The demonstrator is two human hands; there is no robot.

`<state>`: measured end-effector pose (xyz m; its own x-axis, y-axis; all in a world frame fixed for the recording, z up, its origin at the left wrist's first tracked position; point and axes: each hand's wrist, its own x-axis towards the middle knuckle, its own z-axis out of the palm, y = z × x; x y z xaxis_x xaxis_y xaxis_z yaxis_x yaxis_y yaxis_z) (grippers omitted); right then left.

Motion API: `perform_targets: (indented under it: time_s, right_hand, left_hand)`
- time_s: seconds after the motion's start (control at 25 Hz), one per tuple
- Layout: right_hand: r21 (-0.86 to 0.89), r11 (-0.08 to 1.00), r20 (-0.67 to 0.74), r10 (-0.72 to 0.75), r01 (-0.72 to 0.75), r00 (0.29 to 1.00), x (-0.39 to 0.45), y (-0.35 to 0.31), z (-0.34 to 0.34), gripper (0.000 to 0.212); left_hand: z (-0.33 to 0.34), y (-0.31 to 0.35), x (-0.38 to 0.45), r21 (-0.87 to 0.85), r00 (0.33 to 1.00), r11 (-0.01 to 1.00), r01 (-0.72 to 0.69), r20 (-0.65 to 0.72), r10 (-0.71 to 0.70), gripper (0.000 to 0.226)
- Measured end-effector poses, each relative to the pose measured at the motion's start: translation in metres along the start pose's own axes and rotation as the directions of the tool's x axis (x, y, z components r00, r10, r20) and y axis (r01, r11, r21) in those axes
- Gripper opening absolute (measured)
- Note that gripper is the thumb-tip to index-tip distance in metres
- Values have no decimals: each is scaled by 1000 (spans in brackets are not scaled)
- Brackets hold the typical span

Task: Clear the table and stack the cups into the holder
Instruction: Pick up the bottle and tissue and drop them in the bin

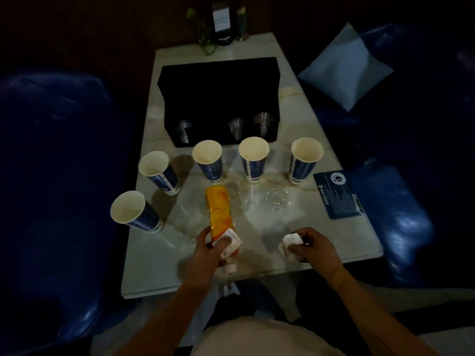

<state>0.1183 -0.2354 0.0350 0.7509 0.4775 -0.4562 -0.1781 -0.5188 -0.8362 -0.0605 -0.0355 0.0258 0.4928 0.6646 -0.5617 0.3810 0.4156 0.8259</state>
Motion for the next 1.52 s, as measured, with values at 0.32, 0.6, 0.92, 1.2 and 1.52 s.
perform_targets:
  time_s: [0.32, 0.6, 0.92, 1.2, 1.52]
  right_hand:
    - [162, 987, -99, 27, -11, 995, -64, 55, -103, 27]
    - [302, 946, -285, 208, -118, 936, -128, 123, -180, 32]
    - [559, 811, -447, 468, -170, 762, -188, 192, -198, 29]
    - [701, 660, -420, 688, -269, 591, -181, 250, -170, 32]
    - [749, 498, -289, 839, -437, 460, -127, 348, -119, 27]
  left_hand:
    - [97, -13, -61, 145, 968, 986, -77, 248, 39, 30]
    - [199, -25, -84, 318, 887, 946, -60, 452, -96, 40]
    - [285, -56, -86, 624, 672, 771, -131, 627, -394, 51]
    - [317, -102, -59, 795, 605, 567, -216, 565, -561, 42]
    - [337, -209, 7, 942, 621, 335, -28, 279, -732, 31]
